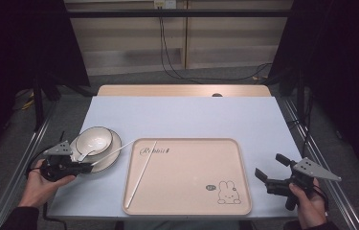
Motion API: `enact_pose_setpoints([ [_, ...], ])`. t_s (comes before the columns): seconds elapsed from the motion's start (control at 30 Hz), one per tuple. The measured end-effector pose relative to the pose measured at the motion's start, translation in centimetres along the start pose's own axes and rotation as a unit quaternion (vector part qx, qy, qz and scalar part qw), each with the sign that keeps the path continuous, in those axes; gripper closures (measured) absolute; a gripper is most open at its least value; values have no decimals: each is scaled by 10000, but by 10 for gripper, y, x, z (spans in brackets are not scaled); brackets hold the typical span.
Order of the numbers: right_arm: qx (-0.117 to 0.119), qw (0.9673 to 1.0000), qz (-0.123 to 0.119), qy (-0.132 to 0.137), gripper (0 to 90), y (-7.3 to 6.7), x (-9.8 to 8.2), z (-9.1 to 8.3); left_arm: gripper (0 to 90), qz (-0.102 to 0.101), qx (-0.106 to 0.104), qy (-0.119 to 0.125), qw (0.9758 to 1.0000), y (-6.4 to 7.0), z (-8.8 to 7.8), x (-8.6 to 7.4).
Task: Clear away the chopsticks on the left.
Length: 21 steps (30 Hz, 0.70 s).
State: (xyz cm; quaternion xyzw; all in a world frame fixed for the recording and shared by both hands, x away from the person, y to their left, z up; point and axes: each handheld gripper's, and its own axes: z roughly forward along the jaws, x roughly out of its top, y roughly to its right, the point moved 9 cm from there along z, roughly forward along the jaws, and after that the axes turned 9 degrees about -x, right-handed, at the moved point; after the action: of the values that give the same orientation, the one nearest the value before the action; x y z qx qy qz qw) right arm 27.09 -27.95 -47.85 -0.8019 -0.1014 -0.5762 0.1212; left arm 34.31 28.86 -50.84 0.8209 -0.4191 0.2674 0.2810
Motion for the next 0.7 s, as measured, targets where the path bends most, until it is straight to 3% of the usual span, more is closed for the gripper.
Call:
enact_pose_setpoints([
  [0.23, 12, 10000, 3, -11, 7, 0, 0, 0, 844, -64, -20, 303, 9995, 8, -6, 9],
  [0.47, 3, 10000, 4, 5, 7, 0, 0, 0, 844, -5, -11, 337, 9994, 23, -5, 10],
  [0.57, -3, 10000, 13, 0, 7, 0, 0, 0, 844, -74, -70, 484, 9988, 31, -7, 12],
  [0.63, 2, 10000, -1, 12, 7, 0, 0, 0, 844, -130, 38, 542, 9984, 34, -8, 12],
  [0.7, 2, 10000, -10, 19, 7, 0, 1, 0, 844, -187, 9, 689, 9974, 40, -9, 15],
])
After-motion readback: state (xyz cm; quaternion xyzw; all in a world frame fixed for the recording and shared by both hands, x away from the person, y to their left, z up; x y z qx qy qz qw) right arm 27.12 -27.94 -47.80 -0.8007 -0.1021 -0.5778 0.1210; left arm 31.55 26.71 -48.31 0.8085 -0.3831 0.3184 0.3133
